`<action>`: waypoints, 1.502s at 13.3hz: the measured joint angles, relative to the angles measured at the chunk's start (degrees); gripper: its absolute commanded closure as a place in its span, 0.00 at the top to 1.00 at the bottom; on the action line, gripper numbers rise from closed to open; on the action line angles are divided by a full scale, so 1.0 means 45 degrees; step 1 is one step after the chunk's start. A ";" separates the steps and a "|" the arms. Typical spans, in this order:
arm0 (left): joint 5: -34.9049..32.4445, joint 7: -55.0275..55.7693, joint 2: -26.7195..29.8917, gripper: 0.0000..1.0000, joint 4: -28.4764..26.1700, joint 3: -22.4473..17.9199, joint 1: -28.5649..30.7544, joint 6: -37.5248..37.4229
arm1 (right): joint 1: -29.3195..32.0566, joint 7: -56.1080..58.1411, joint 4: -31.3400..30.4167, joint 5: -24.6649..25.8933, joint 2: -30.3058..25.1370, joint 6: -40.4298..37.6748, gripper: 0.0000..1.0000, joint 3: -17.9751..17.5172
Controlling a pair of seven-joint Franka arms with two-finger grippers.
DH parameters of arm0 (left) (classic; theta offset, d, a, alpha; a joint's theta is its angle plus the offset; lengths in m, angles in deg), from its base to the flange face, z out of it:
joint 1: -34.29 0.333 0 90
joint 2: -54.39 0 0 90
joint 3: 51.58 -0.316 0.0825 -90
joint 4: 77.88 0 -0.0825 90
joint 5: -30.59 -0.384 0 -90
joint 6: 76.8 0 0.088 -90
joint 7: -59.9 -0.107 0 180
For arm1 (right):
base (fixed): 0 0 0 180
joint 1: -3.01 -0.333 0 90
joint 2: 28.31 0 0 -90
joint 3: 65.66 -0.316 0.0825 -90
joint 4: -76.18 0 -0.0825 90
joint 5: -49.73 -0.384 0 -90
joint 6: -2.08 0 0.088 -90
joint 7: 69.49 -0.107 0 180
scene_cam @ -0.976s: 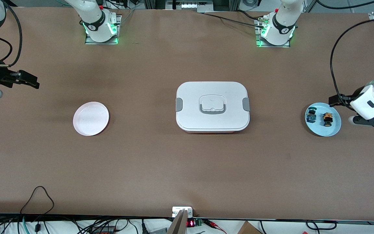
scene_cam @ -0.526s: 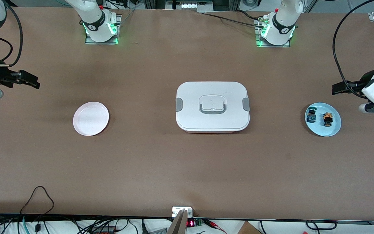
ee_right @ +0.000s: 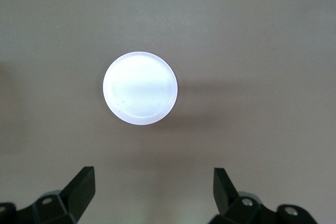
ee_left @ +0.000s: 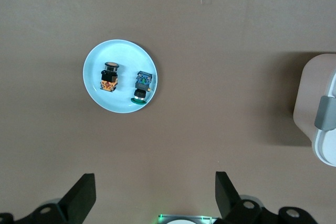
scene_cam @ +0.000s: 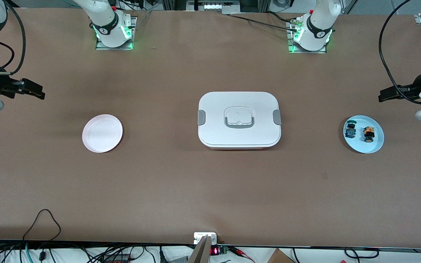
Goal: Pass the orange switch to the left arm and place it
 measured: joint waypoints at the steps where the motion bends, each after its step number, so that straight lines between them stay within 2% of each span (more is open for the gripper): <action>1: 0.0000 0.0000 0.0178 1.00 -0.0353 -0.0001 -0.0019 0.0246 | 0.0000 0.0000 -0.0007 0.0000 -0.0005 -0.0005 1.00 -0.0003; 5: 0.0001 0.0001 0.0717 1.00 -0.0984 -0.0013 -0.0057 0.0502 | 0.0000 0.0000 -0.0016 0.0000 -0.0009 -0.0006 1.00 -0.0011; 12: 0.0008 0.0000 0.0873 1.00 -0.1088 -0.0013 -0.0059 0.0503 | 0.0003 0.0000 0.0005 0.0000 -0.0054 0.0007 1.00 -0.0010; 16: 0.0008 -0.0008 0.0952 1.00 -0.1031 -0.0006 -0.0059 -0.0244 | 0.0003 0.0000 0.0072 0.0000 -0.0060 0.0008 1.00 -0.0010; 20: 0.0071 -0.0010 0.0986 1.00 -0.0948 0.0008 -0.0064 -0.0231 | 0.0003 0.0001 0.0177 0.0000 -0.0077 0.0008 1.00 -0.0010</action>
